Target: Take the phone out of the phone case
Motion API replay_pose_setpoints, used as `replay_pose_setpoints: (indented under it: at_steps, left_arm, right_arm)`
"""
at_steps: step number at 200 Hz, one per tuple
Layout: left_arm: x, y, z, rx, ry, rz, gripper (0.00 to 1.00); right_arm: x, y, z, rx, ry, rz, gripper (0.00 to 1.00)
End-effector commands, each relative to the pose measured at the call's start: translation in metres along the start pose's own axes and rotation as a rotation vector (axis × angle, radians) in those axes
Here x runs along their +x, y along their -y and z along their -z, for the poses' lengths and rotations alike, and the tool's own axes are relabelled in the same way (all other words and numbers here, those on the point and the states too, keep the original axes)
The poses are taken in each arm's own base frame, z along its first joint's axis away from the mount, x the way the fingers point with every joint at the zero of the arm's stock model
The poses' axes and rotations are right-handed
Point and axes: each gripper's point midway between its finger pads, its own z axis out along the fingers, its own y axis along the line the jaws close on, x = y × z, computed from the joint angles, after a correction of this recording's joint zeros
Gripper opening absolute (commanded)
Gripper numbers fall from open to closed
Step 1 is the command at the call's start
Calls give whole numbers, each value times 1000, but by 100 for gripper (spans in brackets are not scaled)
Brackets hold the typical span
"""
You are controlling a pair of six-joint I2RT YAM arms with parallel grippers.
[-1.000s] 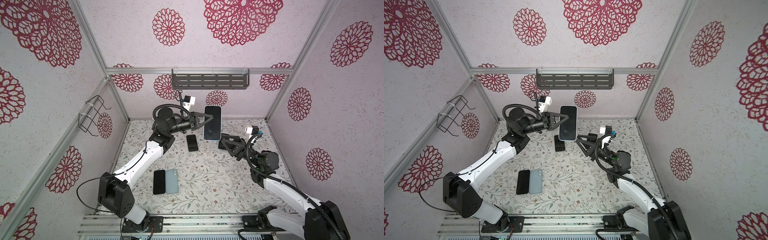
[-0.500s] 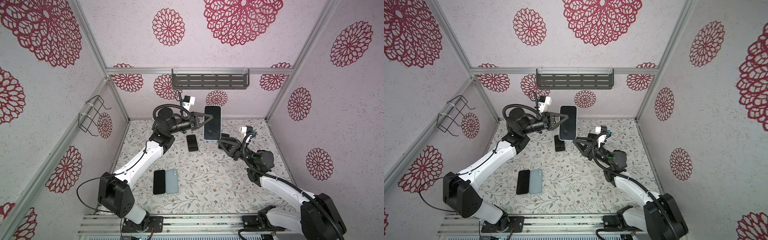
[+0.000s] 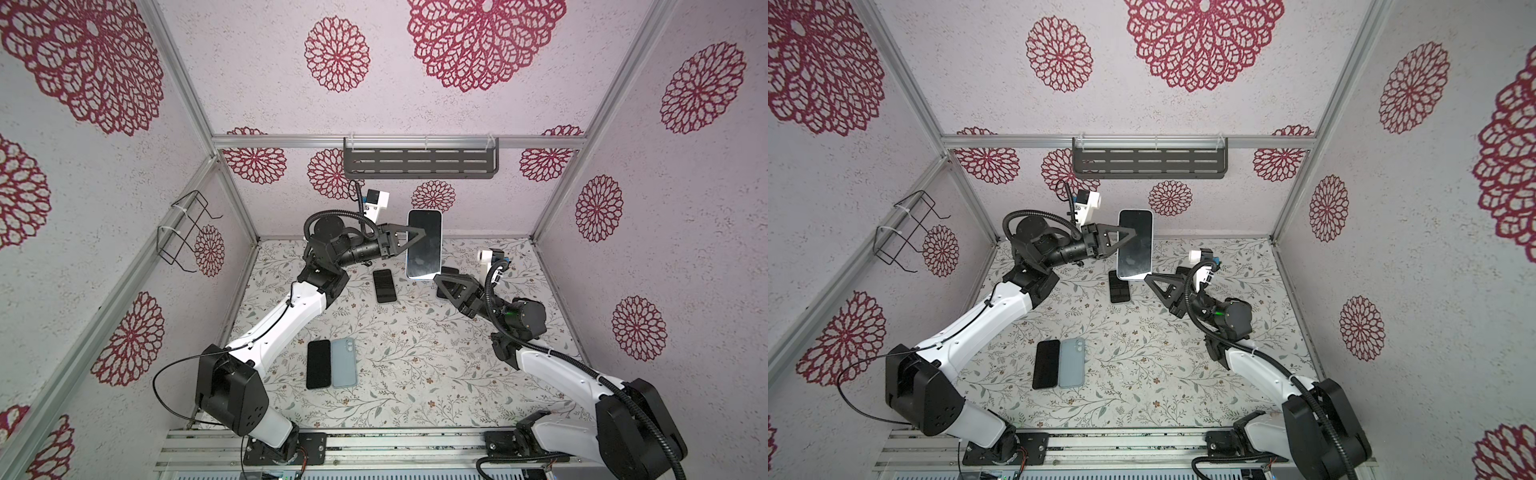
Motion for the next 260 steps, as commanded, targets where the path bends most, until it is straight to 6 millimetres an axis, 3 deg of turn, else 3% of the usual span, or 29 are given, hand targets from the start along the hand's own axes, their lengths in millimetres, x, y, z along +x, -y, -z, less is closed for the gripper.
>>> replay_pose_setpoints:
  at_steps: [1, 25, 47, 97, 125, 163, 170, 177, 184, 207, 213, 229, 260]
  left_arm:
    - [-9, 23, 0, 46, 20, 35, 0]
    - [-7, 21, -4, 50, 2, 97, 0]
    - [1, 20, -12, 47, -29, 132, 0]
    - [25, 12, -26, 12, -100, 171, 0]
    - [28, 11, -27, 0, -105, 167, 0]
    - [17, 22, -19, 8, -60, 114, 0]
    - [13, 23, -16, 4, -40, 99, 0]
    - [8, 24, -12, 3, -19, 84, 0]
    - [3, 27, -9, 2, 7, 66, 0]
    - [-14, 26, 3, -16, 119, 14, 0]
    - [-18, 27, 5, -11, 145, 4, 0]
    - [-24, 23, 5, -19, 191, -10, 0]
    - [-33, 20, 8, 5, 299, -3, 0]
  right_arm:
    - [1, -42, 2, -171, -31, 230, 0]
    - [19, -61, 8, -299, -122, 448, 0]
    - [28, -62, 6, -378, -207, 602, 0]
    - [-2, -41, -8, -370, -194, 766, 0]
    - [-20, -33, -10, -311, -115, 808, 0]
    - [-24, -26, 12, -153, 34, 777, 0]
    - [-24, -27, 19, -122, 62, 761, 11]
    - [-22, -28, 26, -91, 89, 737, 32]
    - [-24, -26, 35, -37, 133, 703, 40]
    - [-26, -8, 51, 139, 214, 548, 51]
    - [-24, -5, 52, 176, 228, 501, 57]
    - [-14, -6, 44, 194, 217, 423, 68]
    - [-11, -10, 26, 170, 236, 297, 75]
